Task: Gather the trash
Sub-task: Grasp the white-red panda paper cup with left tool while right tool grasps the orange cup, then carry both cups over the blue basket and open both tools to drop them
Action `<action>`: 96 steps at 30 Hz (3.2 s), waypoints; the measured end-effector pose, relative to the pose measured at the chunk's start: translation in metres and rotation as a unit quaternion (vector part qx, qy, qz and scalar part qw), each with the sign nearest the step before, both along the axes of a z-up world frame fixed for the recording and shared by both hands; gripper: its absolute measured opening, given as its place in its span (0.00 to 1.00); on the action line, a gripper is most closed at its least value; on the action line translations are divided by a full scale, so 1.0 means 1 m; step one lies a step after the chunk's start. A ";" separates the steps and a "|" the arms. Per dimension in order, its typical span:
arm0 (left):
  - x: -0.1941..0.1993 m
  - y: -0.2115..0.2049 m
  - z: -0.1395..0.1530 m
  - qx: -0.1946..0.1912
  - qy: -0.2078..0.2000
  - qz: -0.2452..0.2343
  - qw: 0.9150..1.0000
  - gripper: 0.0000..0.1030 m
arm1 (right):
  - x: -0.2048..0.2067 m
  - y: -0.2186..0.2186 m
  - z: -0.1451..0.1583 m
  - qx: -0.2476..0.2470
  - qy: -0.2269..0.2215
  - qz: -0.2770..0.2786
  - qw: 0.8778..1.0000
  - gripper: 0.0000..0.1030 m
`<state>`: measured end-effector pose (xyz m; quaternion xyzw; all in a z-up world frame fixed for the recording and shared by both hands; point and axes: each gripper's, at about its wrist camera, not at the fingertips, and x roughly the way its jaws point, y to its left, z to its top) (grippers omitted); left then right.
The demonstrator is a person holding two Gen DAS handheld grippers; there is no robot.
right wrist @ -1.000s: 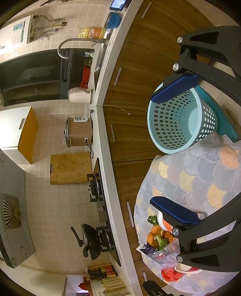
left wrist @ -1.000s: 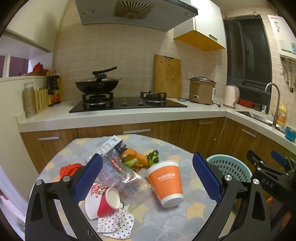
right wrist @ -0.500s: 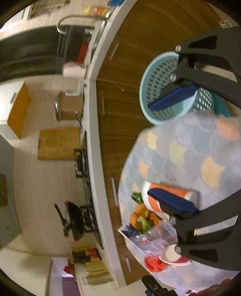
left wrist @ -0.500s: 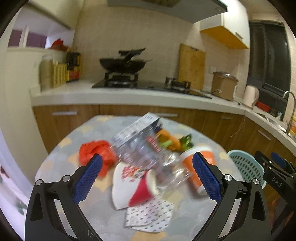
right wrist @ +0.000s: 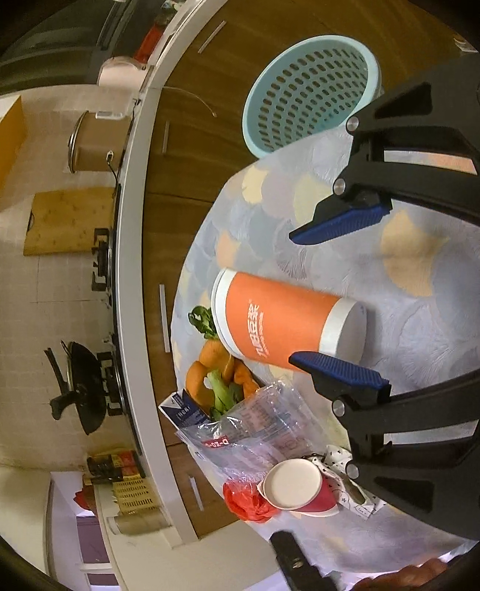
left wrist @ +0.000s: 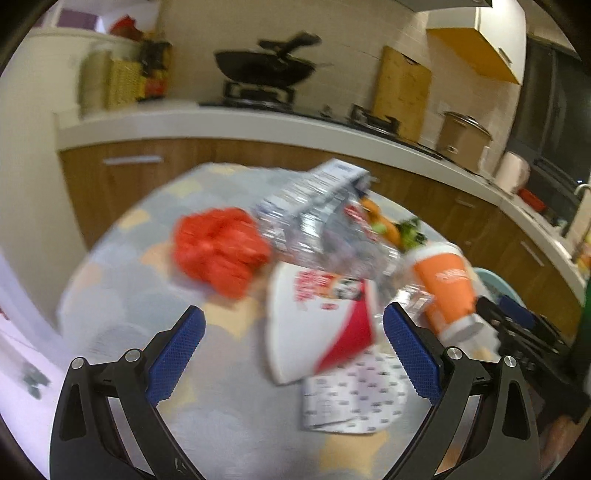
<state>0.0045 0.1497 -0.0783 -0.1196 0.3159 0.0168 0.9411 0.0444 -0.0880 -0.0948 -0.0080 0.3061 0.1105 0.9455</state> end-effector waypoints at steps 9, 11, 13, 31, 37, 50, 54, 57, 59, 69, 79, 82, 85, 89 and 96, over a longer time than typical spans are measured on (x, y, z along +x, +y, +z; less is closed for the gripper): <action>0.029 -0.014 -0.022 0.007 0.049 -0.011 0.999 0.84 | 0.025 0.002 -0.010 0.020 0.057 0.013 0.998 0.71; 0.031 -0.008 -0.026 -0.012 0.058 -0.015 0.998 0.84 | 0.030 0.002 -0.012 0.026 0.067 0.016 0.997 0.74; 0.032 -0.001 -0.029 -0.027 0.061 -0.011 0.998 0.84 | 0.035 0.001 -0.014 0.031 0.076 0.011 0.997 0.77; 0.026 0.002 -0.022 -0.064 0.033 -0.017 0.997 0.71 | 0.036 0.002 -0.013 0.074 0.081 0.059 0.992 0.53; 0.014 -0.017 0.006 -0.035 0.000 -0.029 0.999 0.71 | 0.024 -0.015 0.004 0.078 0.051 0.044 0.995 0.50; 0.023 -0.075 0.032 -0.021 -0.026 -0.082 0.996 0.71 | 0.012 -0.078 0.044 0.142 0.008 0.037 0.989 0.47; 0.025 -0.085 0.036 -0.018 -0.030 -0.090 0.995 0.71 | 0.002 -0.087 0.067 0.148 -0.025 0.043 0.988 0.47; 0.029 -0.095 0.041 -0.013 -0.034 -0.099 0.994 0.71 | -0.001 -0.095 0.074 0.133 -0.040 0.027 0.990 0.47; 0.035 -0.108 0.046 -0.011 -0.040 -0.113 0.993 0.71 | 0.000 -0.105 0.073 0.128 -0.043 0.013 0.991 0.47; 0.083 -0.213 0.043 -0.001 -0.031 -0.203 0.979 0.71 | 0.010 -0.214 0.034 0.135 -0.022 -0.109 0.985 0.47; 0.153 -0.336 -0.015 -0.001 0.047 -0.296 0.954 0.71 | 0.036 -0.289 -0.034 0.102 0.059 -0.202 0.972 0.47; 0.171 -0.356 -0.035 -0.008 0.076 -0.308 0.948 0.71 | 0.044 -0.294 -0.047 0.095 0.080 -0.208 0.970 0.47; 0.183 -0.367 -0.051 -0.012 0.098 -0.308 0.946 0.71 | 0.048 -0.294 -0.056 0.093 0.093 -0.210 0.969 0.47; 0.191 -0.374 -0.063 -0.008 0.118 -0.312 0.943 0.71 | 0.052 -0.297 -0.061 0.093 0.103 -0.209 0.968 0.47; 0.195 -0.378 -0.078 -0.006 0.141 -0.314 0.939 0.78 | 0.050 -0.307 -0.069 0.114 0.113 -0.223 0.961 0.53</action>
